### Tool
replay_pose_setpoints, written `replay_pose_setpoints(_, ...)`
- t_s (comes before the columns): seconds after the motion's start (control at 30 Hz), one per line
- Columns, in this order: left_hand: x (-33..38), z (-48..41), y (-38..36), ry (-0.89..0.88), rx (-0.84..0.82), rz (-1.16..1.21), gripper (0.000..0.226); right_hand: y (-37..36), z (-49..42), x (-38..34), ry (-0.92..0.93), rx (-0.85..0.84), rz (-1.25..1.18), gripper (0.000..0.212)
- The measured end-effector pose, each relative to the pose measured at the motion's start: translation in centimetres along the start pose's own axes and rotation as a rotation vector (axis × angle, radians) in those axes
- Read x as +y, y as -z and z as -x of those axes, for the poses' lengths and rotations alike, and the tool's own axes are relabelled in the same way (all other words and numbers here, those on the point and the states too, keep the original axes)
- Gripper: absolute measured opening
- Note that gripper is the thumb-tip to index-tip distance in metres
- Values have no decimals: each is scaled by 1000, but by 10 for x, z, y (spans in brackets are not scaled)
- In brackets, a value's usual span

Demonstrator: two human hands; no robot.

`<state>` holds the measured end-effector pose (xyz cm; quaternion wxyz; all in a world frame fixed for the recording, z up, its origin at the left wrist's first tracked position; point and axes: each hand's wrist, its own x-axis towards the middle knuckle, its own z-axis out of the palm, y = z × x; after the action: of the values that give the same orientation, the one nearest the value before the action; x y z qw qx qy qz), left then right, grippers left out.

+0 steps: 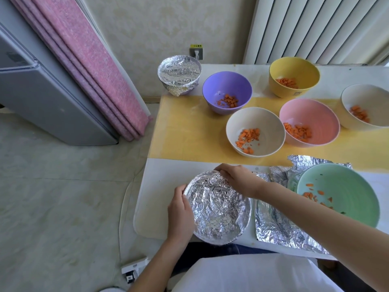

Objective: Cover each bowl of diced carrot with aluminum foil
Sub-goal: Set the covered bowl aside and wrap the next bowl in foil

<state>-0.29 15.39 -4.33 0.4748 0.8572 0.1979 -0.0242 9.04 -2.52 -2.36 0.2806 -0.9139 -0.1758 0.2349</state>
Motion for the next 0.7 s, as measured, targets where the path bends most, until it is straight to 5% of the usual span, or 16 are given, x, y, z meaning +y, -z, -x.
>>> replay_pose_setpoints(0.7, 12, -15, -6, -155, -111, -101, 25, -8, -10, -9, 82, -101, 130, 29)
